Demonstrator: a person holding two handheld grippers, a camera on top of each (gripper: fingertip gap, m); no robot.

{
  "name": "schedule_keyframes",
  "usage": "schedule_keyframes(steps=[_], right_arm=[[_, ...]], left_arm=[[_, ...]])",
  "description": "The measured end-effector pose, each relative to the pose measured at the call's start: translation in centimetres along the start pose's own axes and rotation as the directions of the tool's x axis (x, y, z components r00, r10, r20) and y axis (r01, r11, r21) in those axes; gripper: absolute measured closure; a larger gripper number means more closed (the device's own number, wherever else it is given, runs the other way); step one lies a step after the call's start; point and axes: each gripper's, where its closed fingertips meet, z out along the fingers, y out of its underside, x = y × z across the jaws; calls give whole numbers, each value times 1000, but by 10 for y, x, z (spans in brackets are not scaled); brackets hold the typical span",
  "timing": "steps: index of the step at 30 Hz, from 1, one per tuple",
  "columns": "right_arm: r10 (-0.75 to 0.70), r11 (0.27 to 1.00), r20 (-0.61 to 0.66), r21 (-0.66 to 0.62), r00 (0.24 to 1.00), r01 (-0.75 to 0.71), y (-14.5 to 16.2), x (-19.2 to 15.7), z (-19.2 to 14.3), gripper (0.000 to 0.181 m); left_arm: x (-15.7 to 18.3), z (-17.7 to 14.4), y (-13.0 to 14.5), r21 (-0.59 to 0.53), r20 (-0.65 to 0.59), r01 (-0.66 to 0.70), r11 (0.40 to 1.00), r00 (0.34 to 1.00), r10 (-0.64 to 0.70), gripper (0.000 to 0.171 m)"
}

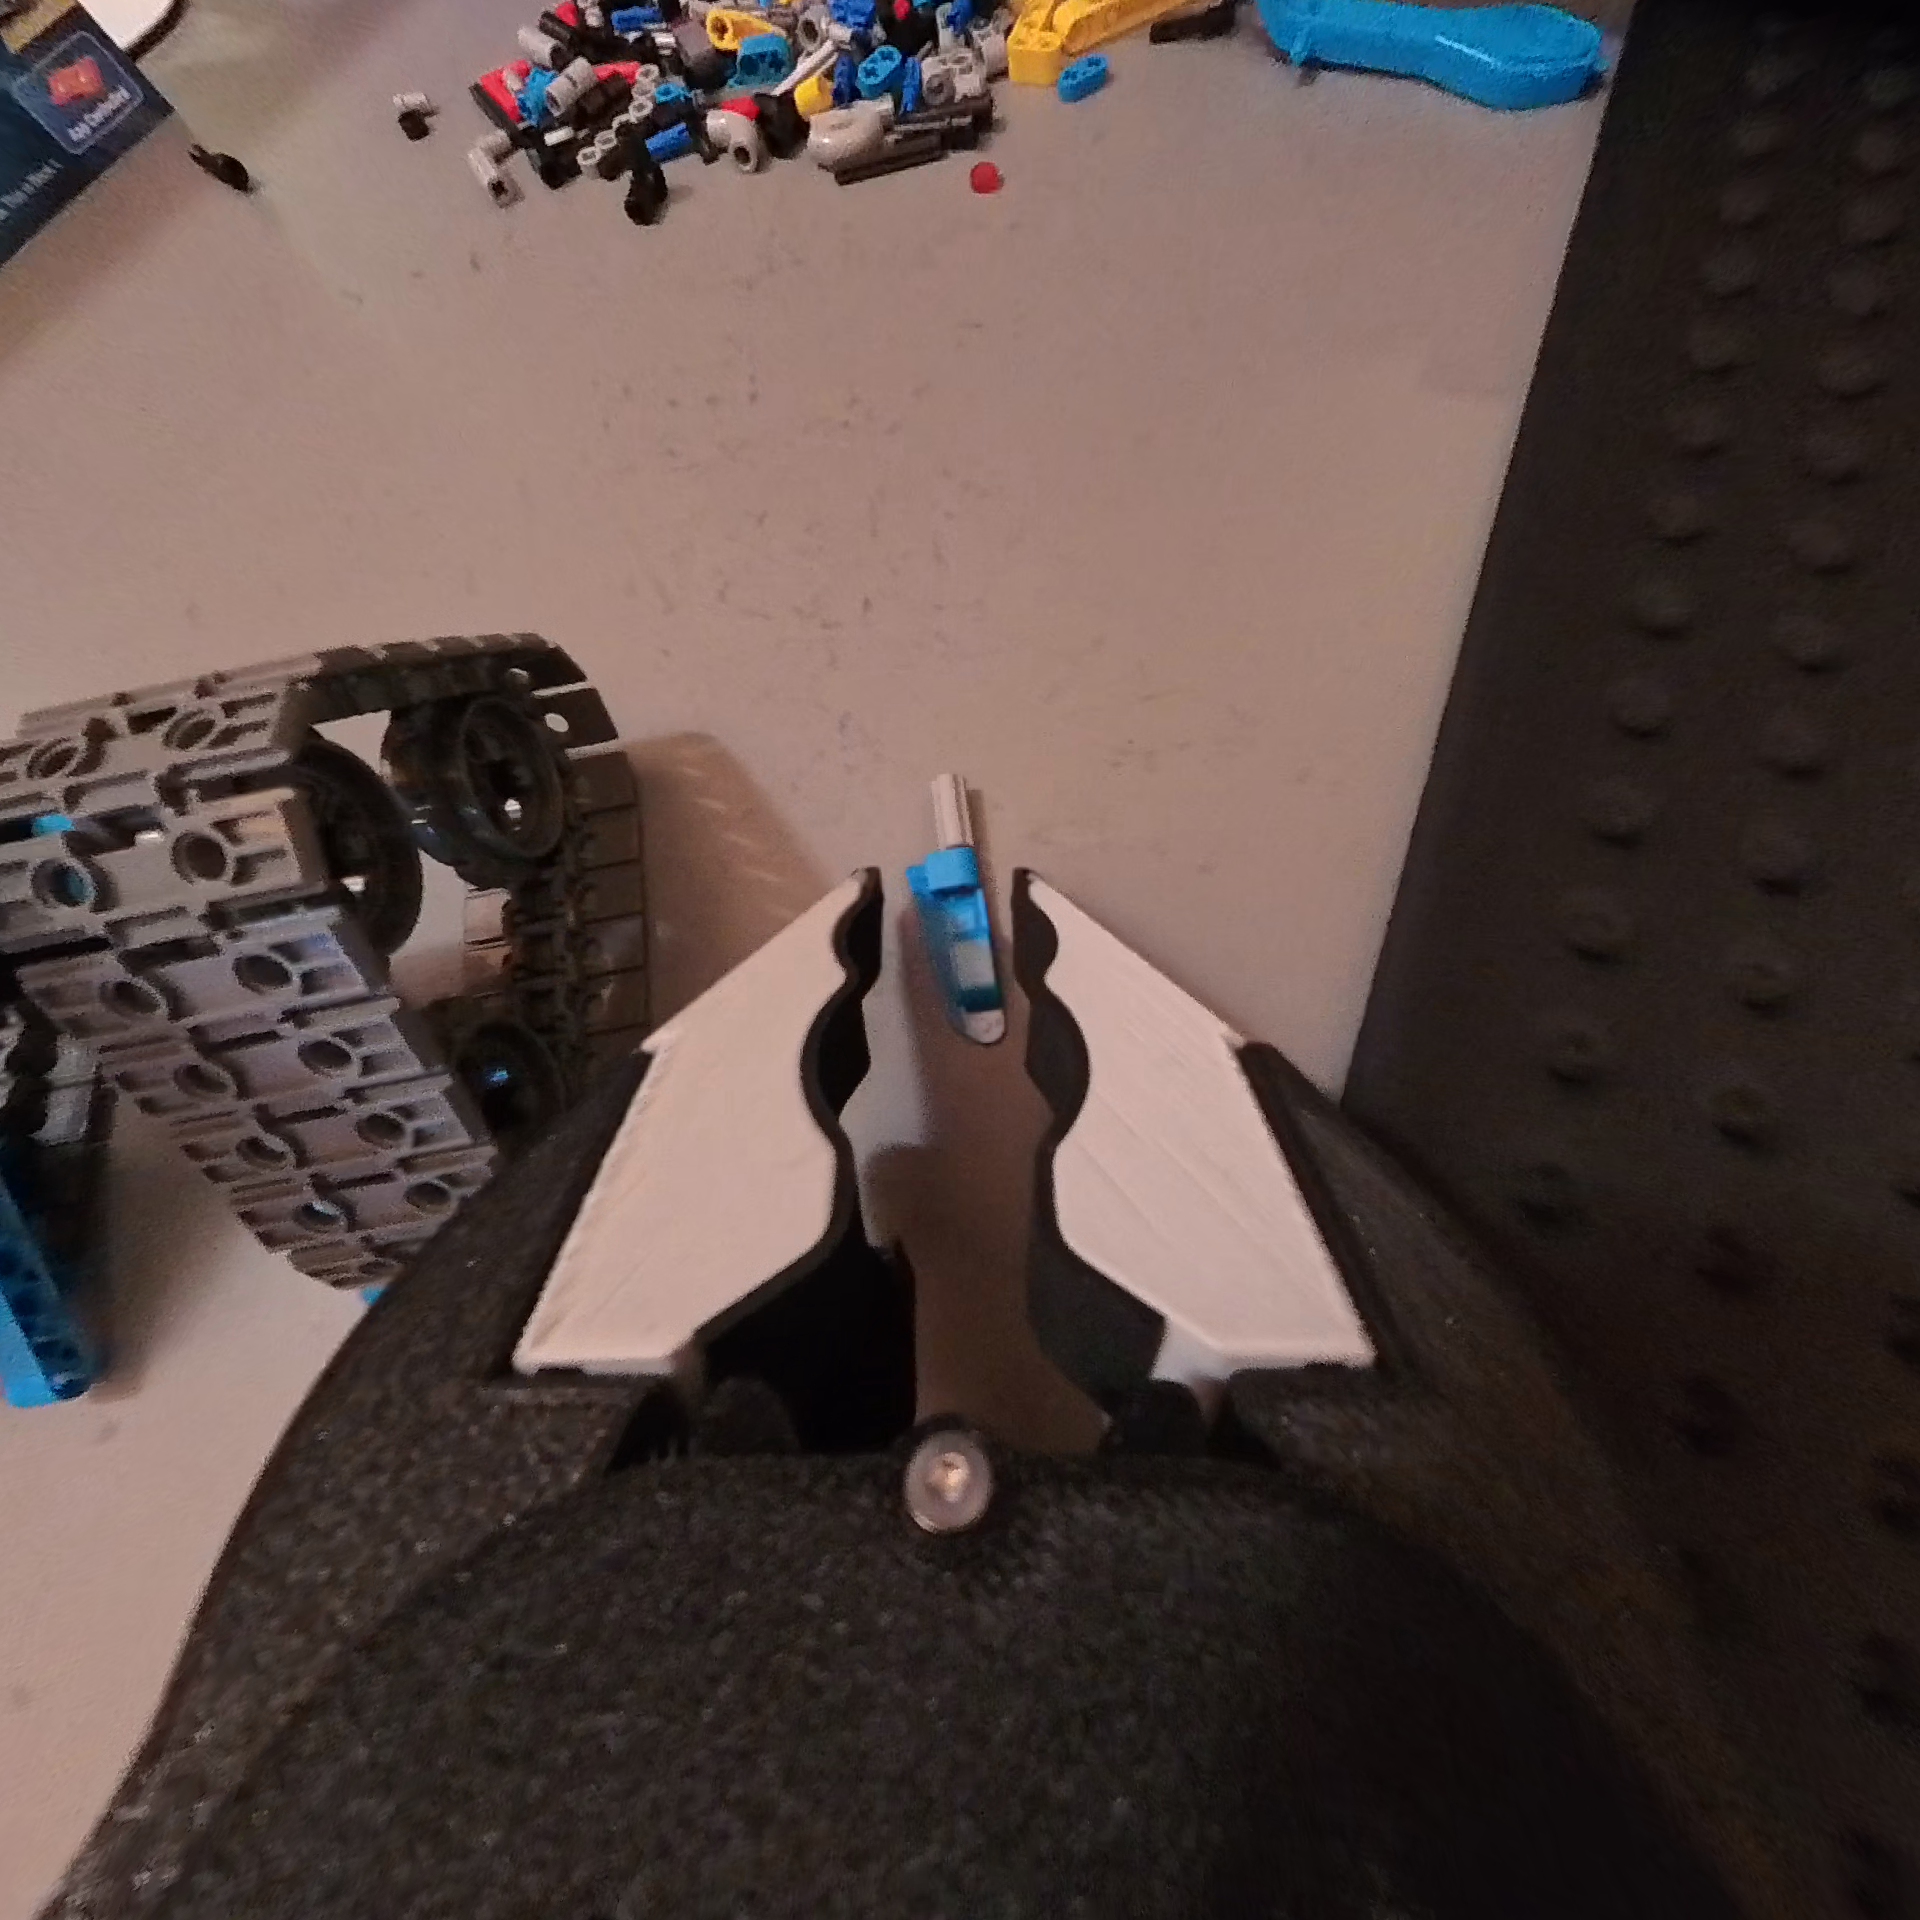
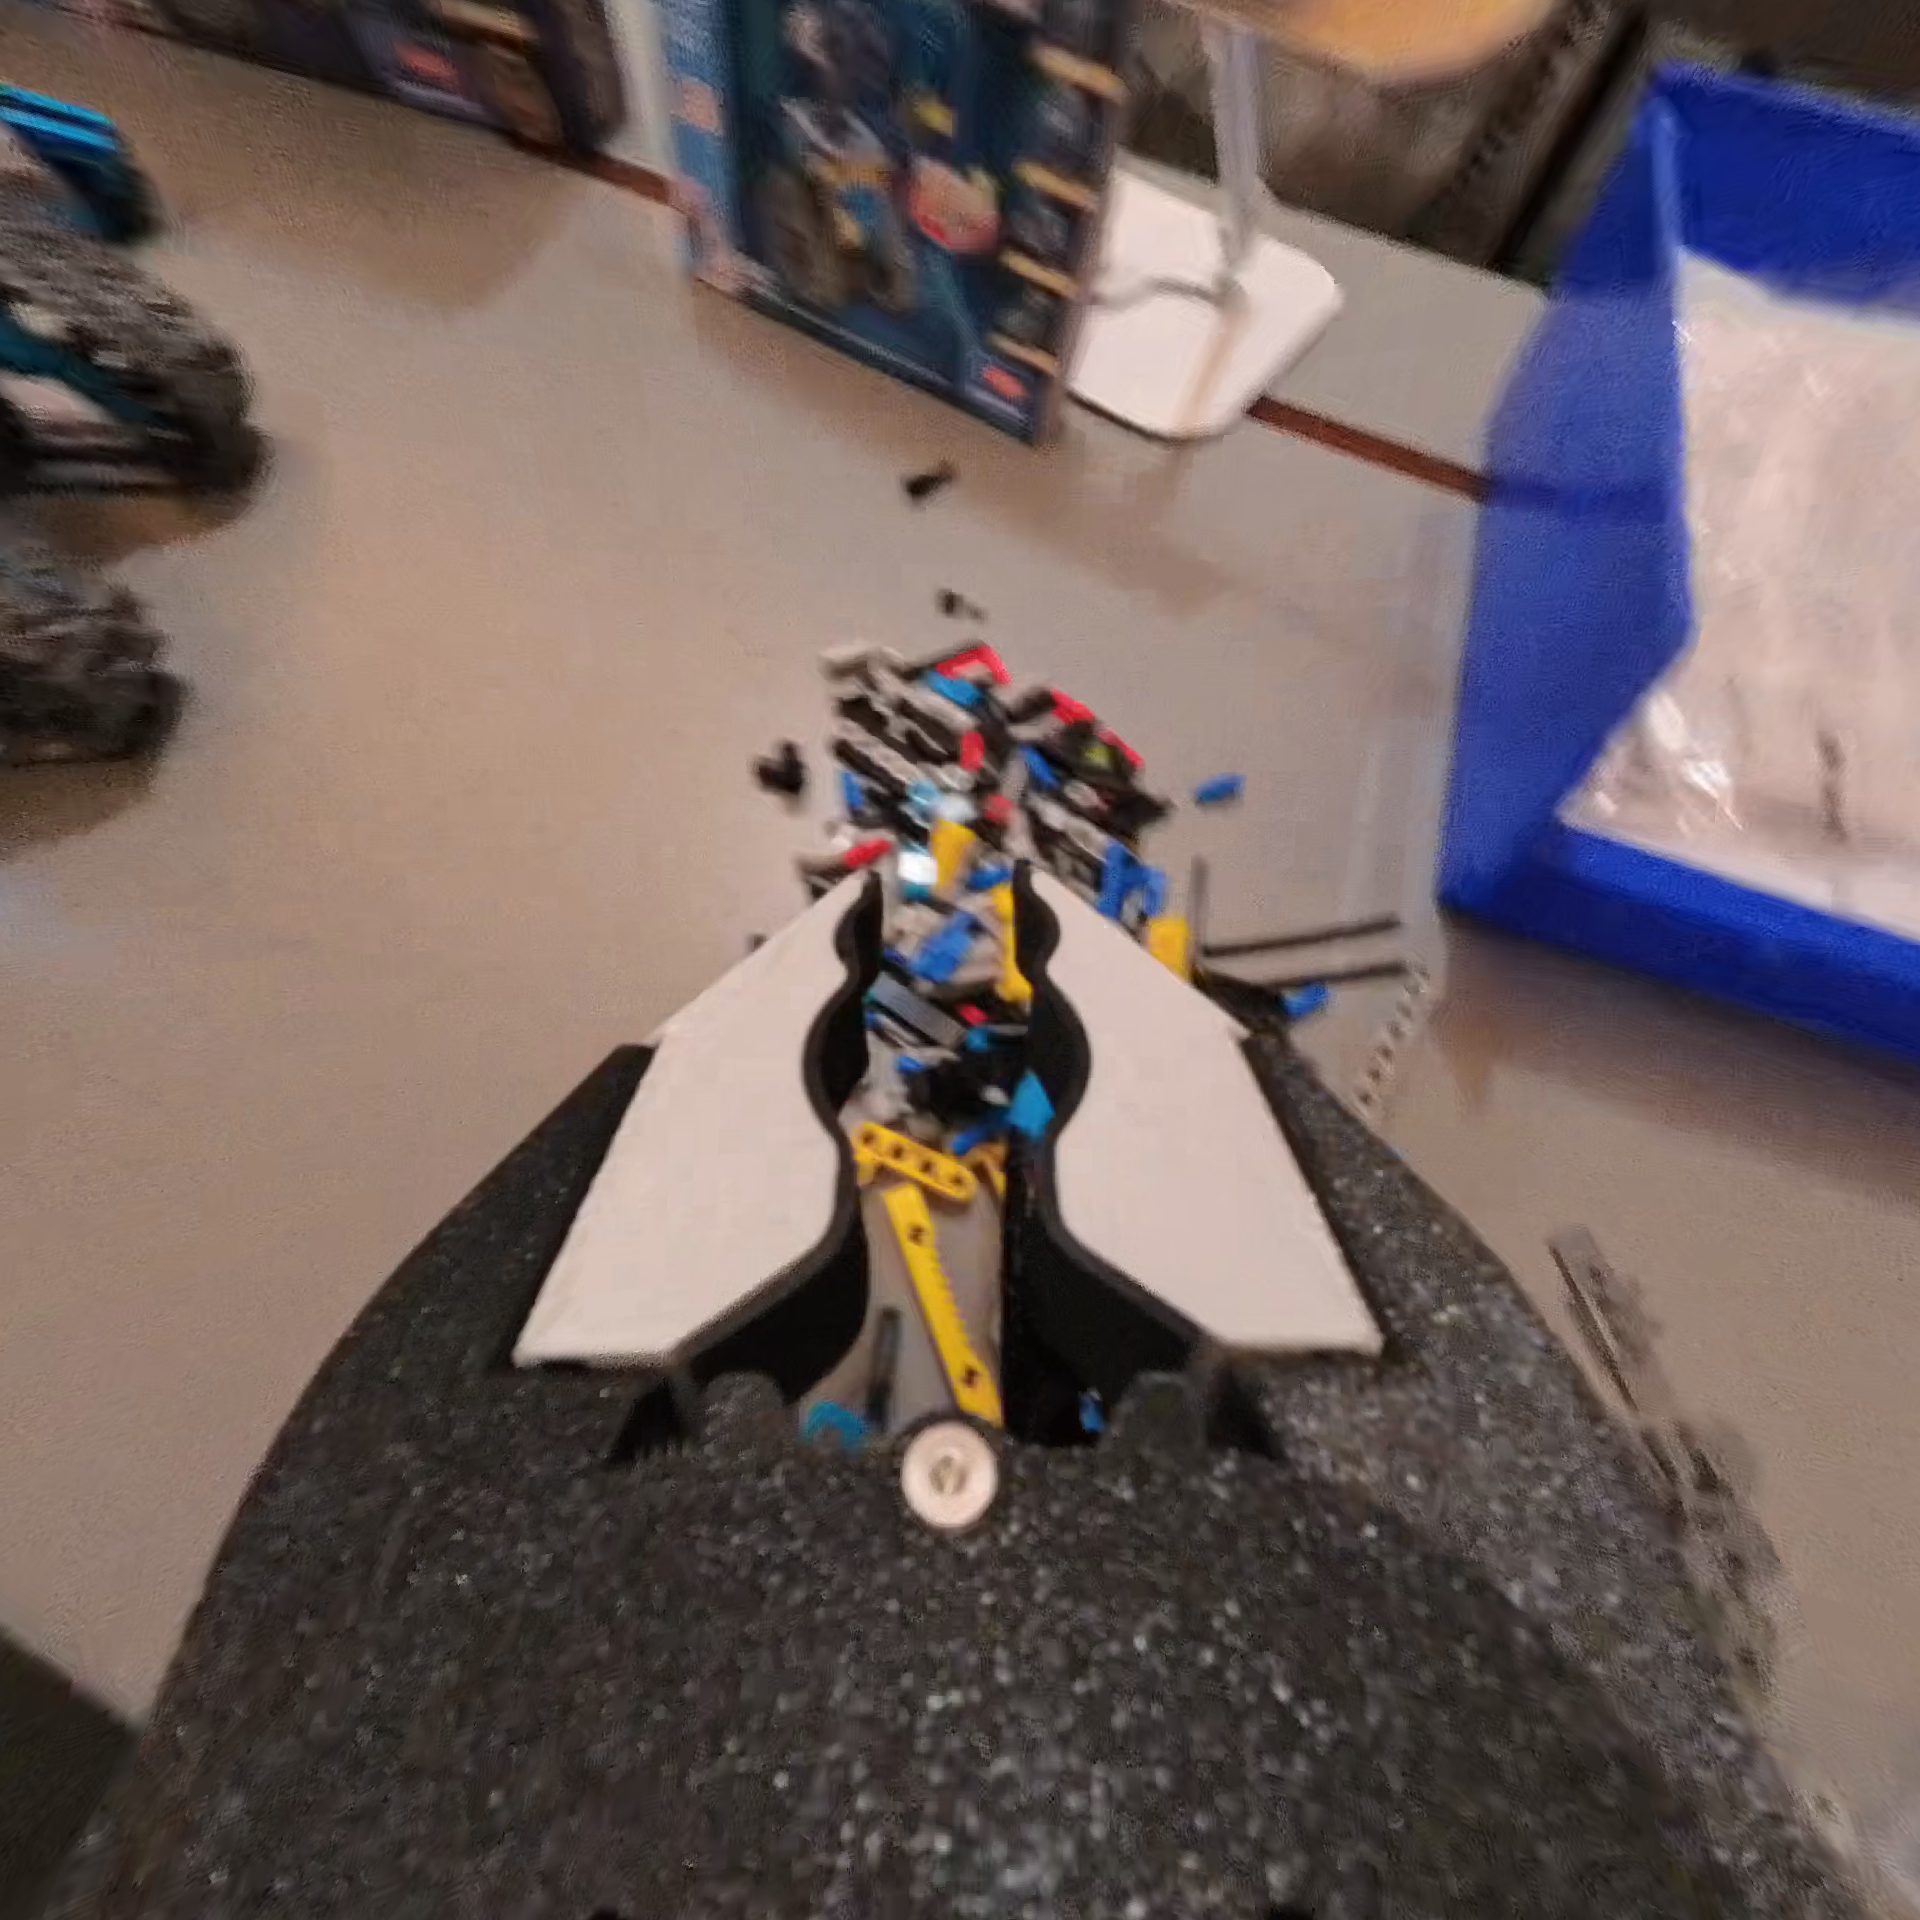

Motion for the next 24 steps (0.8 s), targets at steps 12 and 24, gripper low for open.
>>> schedule_keyframes(steps=[12,24], right_arm=[[-432,798,767,80,475,597,49,-260,17,165],[-391,803,838,110,380,585,53,-269,13,177]], left_arm=[[5,7,3,-39,-63,-20,999,998,18,160],[17,5,5,-25,-118,-96,995,989,93,162]])
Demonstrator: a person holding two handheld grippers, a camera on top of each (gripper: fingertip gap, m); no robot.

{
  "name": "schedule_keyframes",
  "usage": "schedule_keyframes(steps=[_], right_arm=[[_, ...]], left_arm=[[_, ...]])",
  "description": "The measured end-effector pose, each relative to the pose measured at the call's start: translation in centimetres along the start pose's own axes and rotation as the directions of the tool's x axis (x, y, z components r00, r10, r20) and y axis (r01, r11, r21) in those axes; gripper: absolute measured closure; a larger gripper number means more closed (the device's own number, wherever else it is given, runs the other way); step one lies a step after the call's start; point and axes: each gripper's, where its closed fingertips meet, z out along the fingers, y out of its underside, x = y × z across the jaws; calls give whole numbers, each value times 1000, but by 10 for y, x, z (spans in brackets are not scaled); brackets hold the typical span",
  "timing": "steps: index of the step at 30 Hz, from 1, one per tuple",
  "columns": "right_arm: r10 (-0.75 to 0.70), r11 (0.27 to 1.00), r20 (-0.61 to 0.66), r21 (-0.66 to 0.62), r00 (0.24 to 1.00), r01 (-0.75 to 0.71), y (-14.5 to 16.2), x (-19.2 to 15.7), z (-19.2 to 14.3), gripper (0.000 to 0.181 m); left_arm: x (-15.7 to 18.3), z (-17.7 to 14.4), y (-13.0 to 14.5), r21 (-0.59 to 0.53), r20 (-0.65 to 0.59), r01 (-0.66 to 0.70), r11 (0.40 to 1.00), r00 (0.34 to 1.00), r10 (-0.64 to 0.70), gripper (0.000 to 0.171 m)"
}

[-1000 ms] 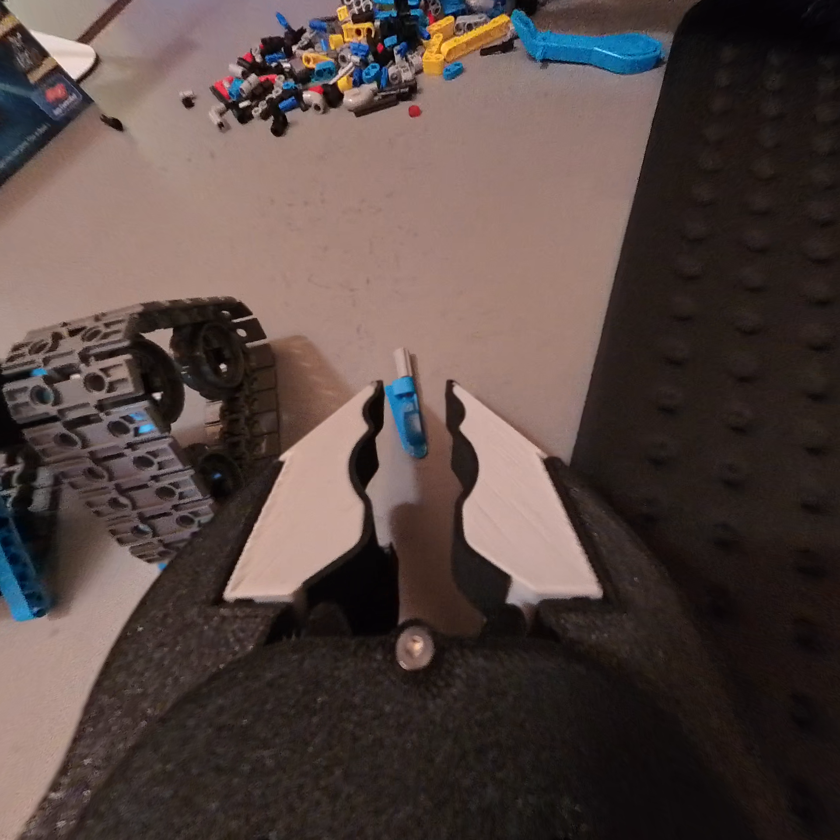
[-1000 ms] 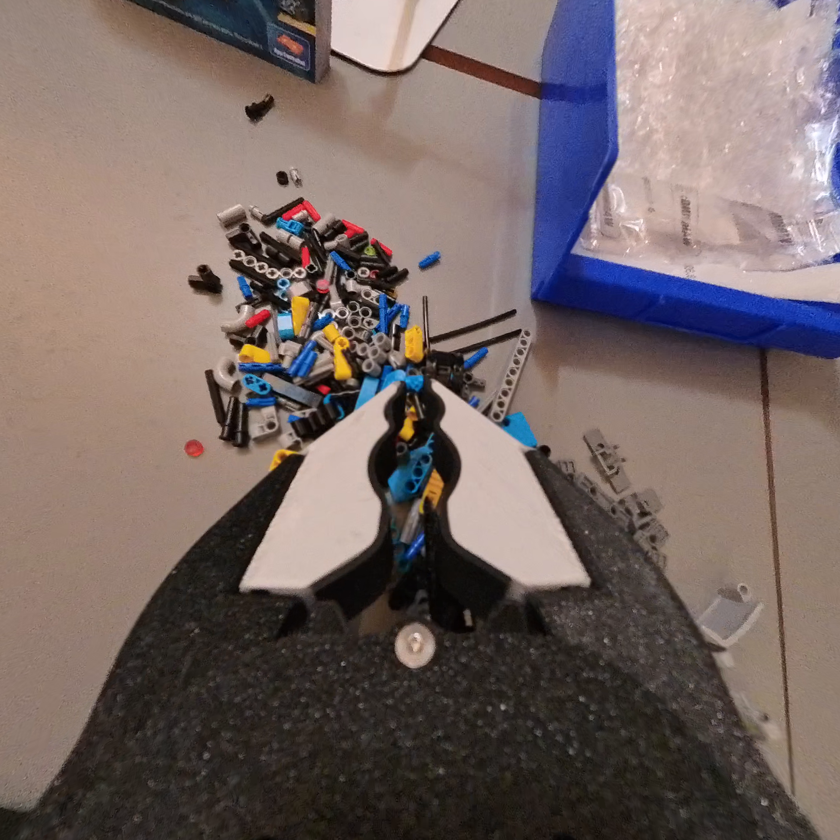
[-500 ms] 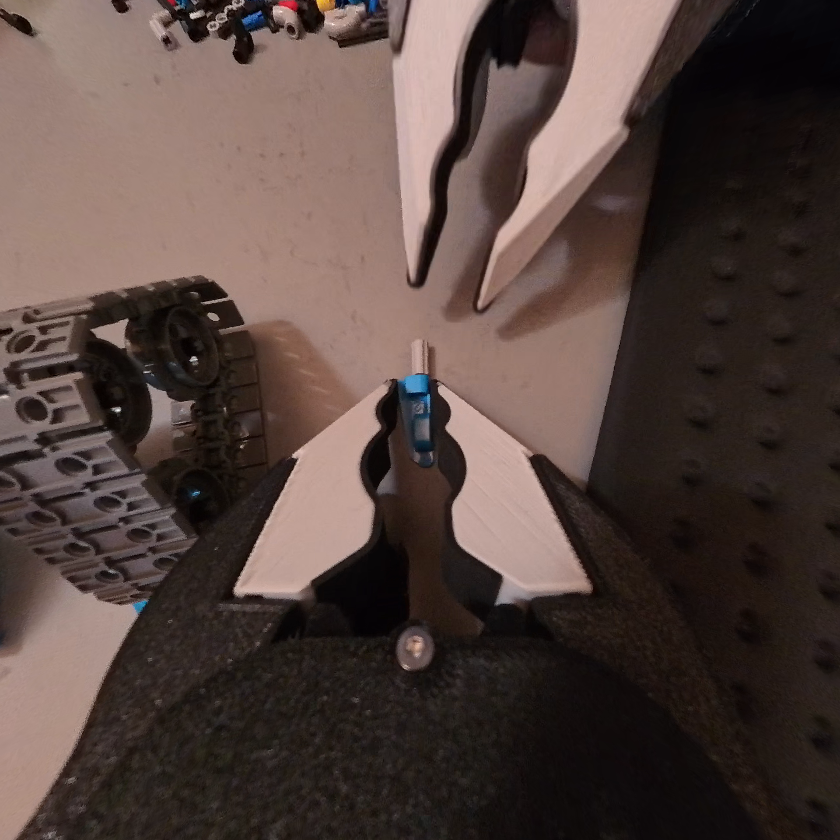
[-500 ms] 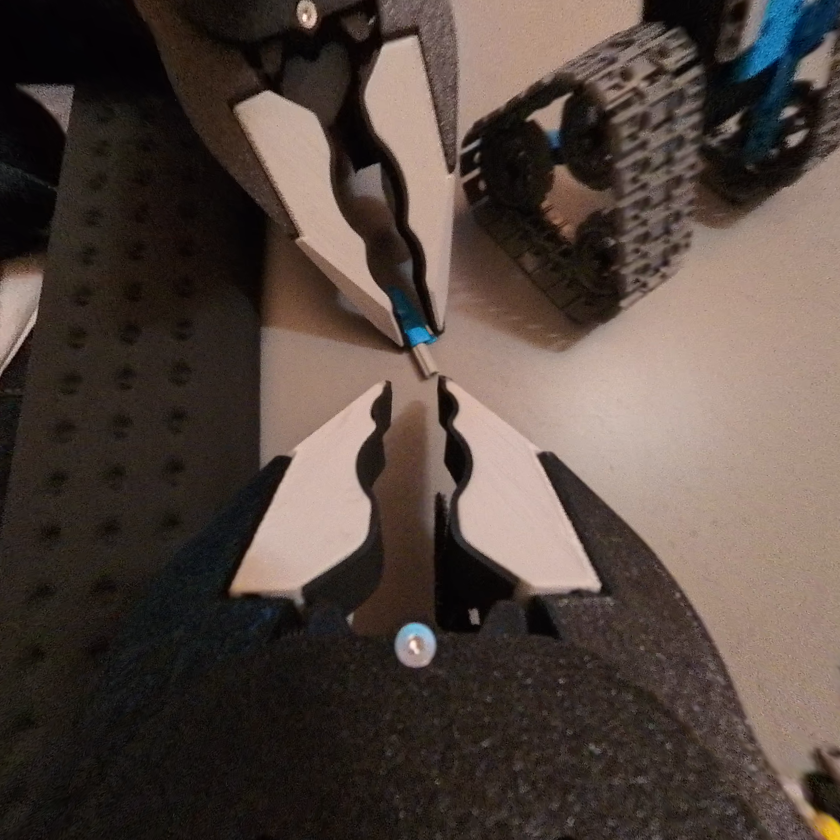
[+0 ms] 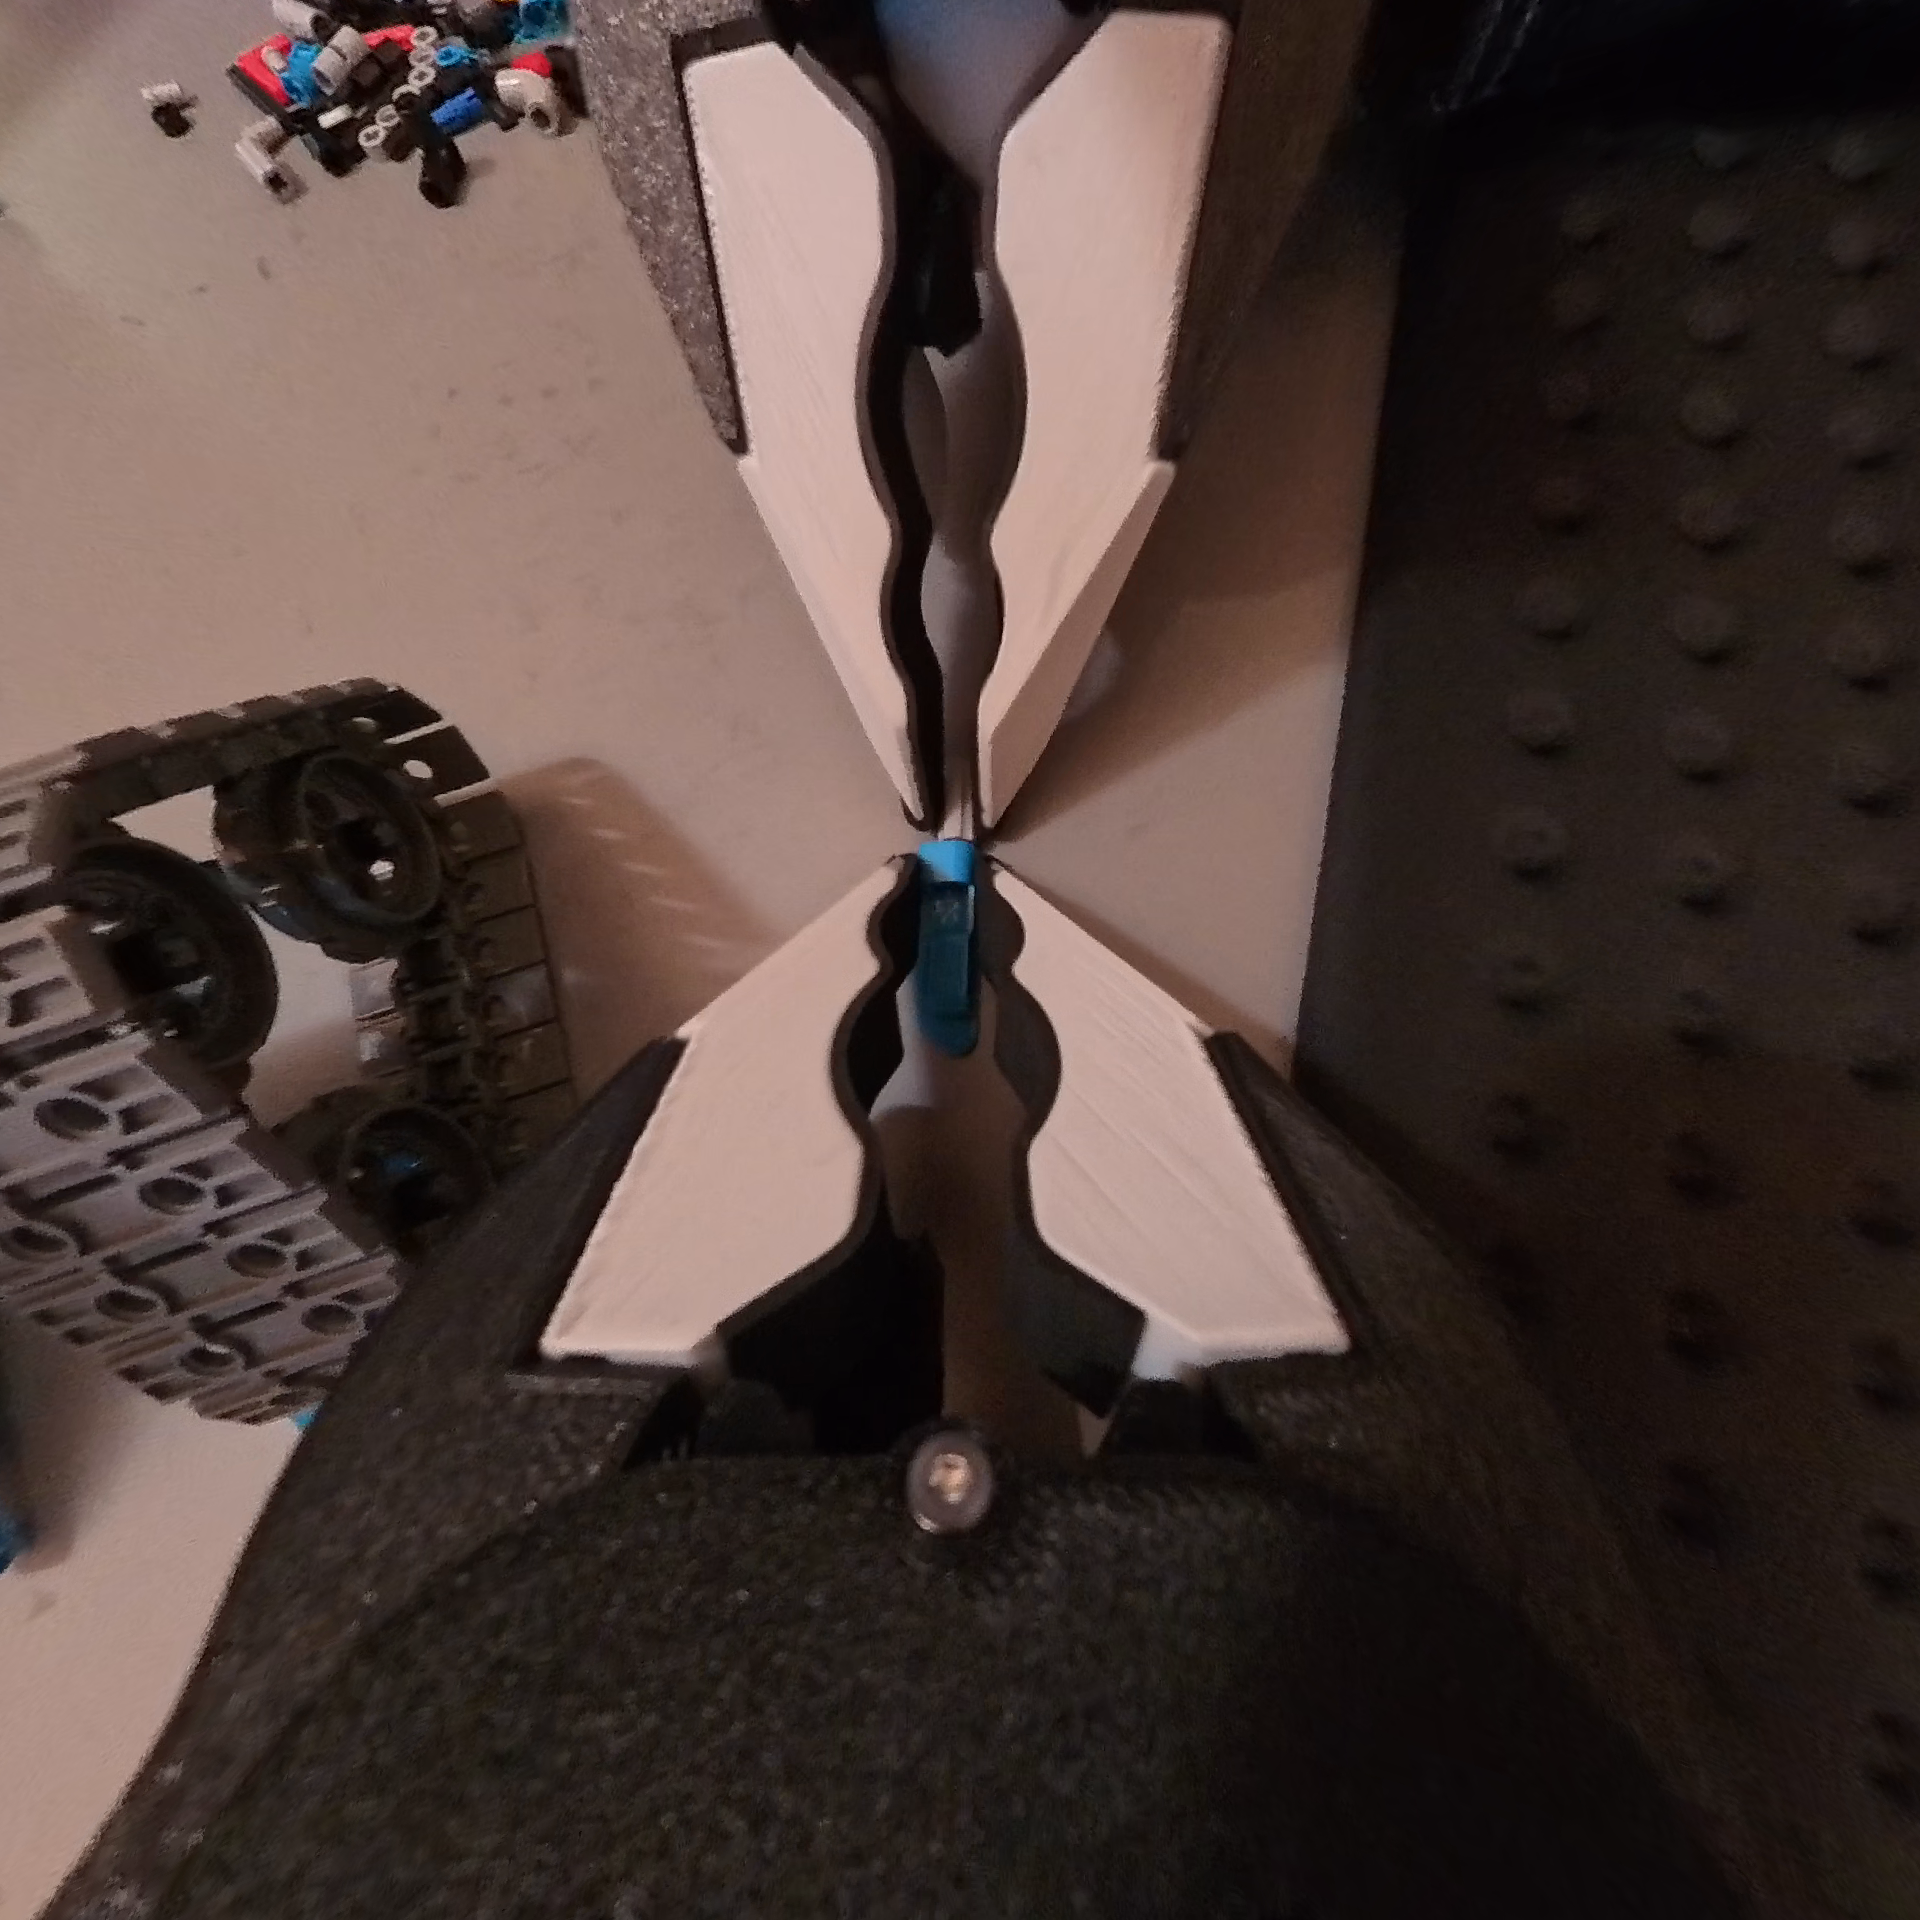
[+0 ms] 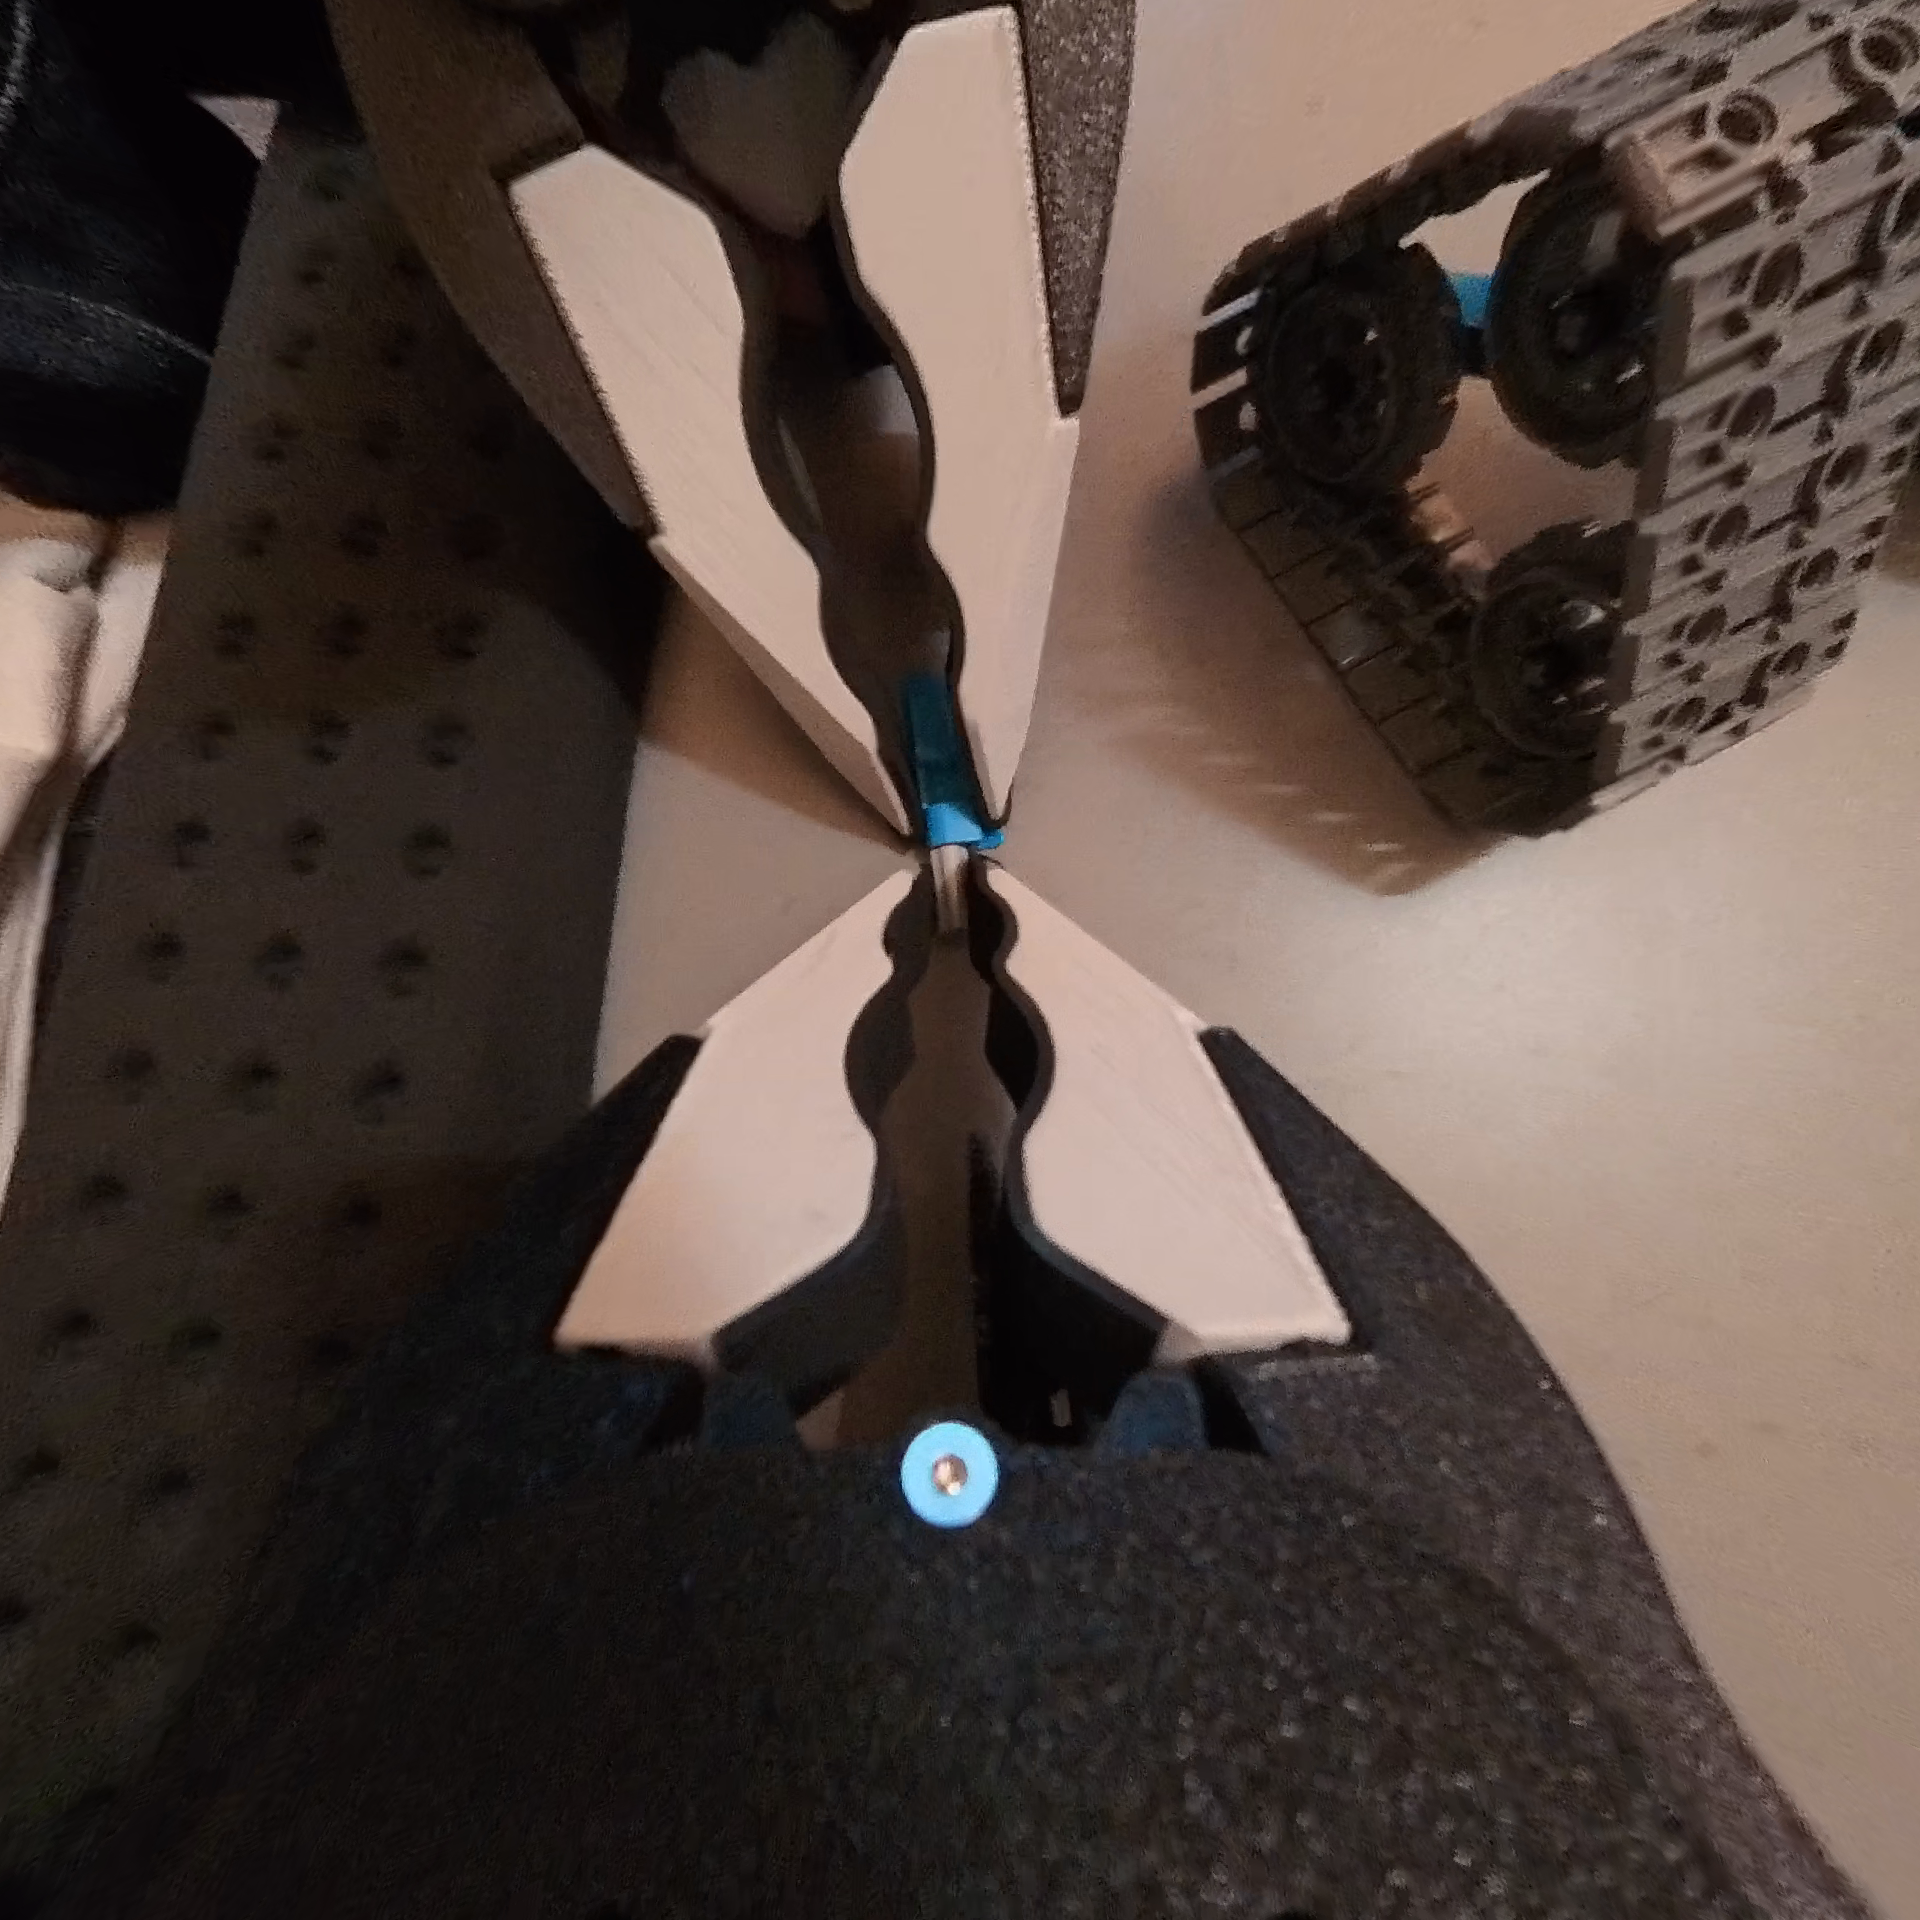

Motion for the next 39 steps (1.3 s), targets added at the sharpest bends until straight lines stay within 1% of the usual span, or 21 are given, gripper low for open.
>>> schedule_keyframes(steps=[3,5,7,8,9,11,13,15,17,18,19,20,21,23,24,26,28,30,32,36,39], right_arm=[[10,1000,14,-1,1000,-10,3,-3,-3,177],[36,998,-13,-51,999,-36,14,4,-14,178],[82,991,-86,-96,993,-90,40,20,-43,178],[111,989,-101,-90,989,-121,50,23,-58,178],[137,986,-153,-76,979,-150,57,31,-76,177],[199,973,-325,-46,925,-226,76,60,-118,177],[280,942,-515,-13,810,-334,107,96,-159,176],[335,907,-606,0,722,-421,140,114,-183,173],[367,886,-649,26,667,-462,157,123,-192,155],[372,893,-648,54,665,-447,152,123,-191,154],[364,910,-638,90,679,-404,138,120,-187,154],[339,931,-617,111,710,-349,120,114,-179,154],[297,951,-574,106,763,-291,102,102,-164,154],[210,978,-436,95,875,-187,64,71,-124,154],[176,983,-338,102,925,-150,45,51,-100,154],[118,990,-174,94,978,-103,18,20,-59,162],[63,998,-115,38,991,-59,7,9,-30,163],[27,1000,-83,9,996,-26,1,5,-15,170],[23,1000,-20,-13,1000,-23,-3,-4,-6,174],[-16,999,-28,-50,999,15,-3,-6,4,173],[-18,997,-29,-72,999,16,-4,-4,6,179]], left_arm=[[3,1,0,2,-15,-4,1000,1000,4,161],[3,-1,0,2,-12,-4,1000,1000,4,162],[3,-2,2,2,-20,9,1000,1000,-9,162],[3,-2,2,3,-22,11,1000,1000,-11,162],[3,-2,1,2,-26,14,1000,1000,-14,161],[4,-2,1,2,-37,26,1000,999,-26,162],[4,-3,1,2,-43,34,999,998,-33,162],[3,-3,0,2,-40,30,1000,999,-30,162],[3,-3,0,2,-37,28,1000,999,-28,162],[3,-3,0,2,-42,34,999,999,-33,162],[3,-3,0,2,-51,45,999,998,-45,162],[3,-3,0,2,-62,58,998,996,-58,162],[3,-3,0,1,-73,71,997,995,-71,162],[3,-3,0,1,-84,85,996,993,-85,162],[4,-3,0,1,-83,83,997,993,-83,162],[4,-3,0,1,-75,74,997,994,-73,162],[4,-3,0,1,-73,70,998,995,-70,162],[4,-3,0,2,-70,67,998,995,-67,162],[4,-3,0,2,-64,61,998,996,-61,162],[4,-3,0,1,-58,52,999,997,-52,162],[4,-3,1,2,-55,45,999,997,-45,162]])
